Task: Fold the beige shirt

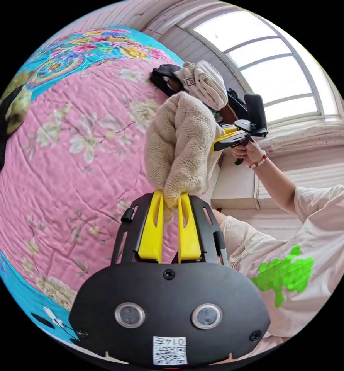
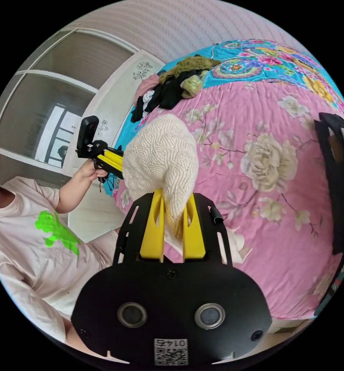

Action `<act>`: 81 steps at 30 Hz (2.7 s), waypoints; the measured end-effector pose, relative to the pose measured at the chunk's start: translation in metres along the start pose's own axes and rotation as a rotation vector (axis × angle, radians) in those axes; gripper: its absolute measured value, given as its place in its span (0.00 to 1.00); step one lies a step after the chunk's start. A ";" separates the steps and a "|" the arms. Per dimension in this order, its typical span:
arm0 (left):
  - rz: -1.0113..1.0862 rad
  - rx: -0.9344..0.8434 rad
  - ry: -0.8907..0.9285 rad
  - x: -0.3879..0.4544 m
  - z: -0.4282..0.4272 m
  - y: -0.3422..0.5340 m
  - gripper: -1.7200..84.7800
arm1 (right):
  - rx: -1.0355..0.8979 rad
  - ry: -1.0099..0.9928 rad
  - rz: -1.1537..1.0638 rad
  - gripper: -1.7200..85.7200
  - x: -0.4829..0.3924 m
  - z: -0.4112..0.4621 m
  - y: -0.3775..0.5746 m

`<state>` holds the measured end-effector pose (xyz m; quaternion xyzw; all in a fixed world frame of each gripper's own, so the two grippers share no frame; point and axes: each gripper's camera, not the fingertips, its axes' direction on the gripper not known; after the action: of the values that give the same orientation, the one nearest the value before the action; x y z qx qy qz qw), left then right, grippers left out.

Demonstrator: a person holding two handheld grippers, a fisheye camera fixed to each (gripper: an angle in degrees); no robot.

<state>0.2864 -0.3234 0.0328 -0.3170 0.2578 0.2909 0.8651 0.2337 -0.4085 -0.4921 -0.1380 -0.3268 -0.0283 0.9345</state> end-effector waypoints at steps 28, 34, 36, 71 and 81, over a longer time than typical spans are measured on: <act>0.036 0.286 0.193 0.121 0.079 -0.457 0.14 | 0.443 0.501 0.406 0.13 0.149 -0.438 0.152; 0.174 0.438 0.104 0.175 0.041 -0.441 0.15 | 0.420 0.612 0.427 0.15 0.134 -0.436 0.182; 0.265 0.403 -0.013 0.207 0.047 -0.445 0.14 | 0.392 0.605 0.457 0.15 0.142 -0.424 0.187; -0.025 0.265 -0.314 0.155 -0.001 -0.036 0.11 | 0.351 0.256 0.198 0.12 0.038 -0.076 0.245; -0.653 0.151 -0.592 0.017 -0.062 0.267 0.17 | 0.006 0.040 0.103 0.14 -0.046 0.253 0.092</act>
<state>0.1041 -0.1928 -0.1257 -0.2207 -0.0940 0.0613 0.9689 0.0579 -0.2518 -0.3534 -0.1514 -0.3004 0.0182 0.9415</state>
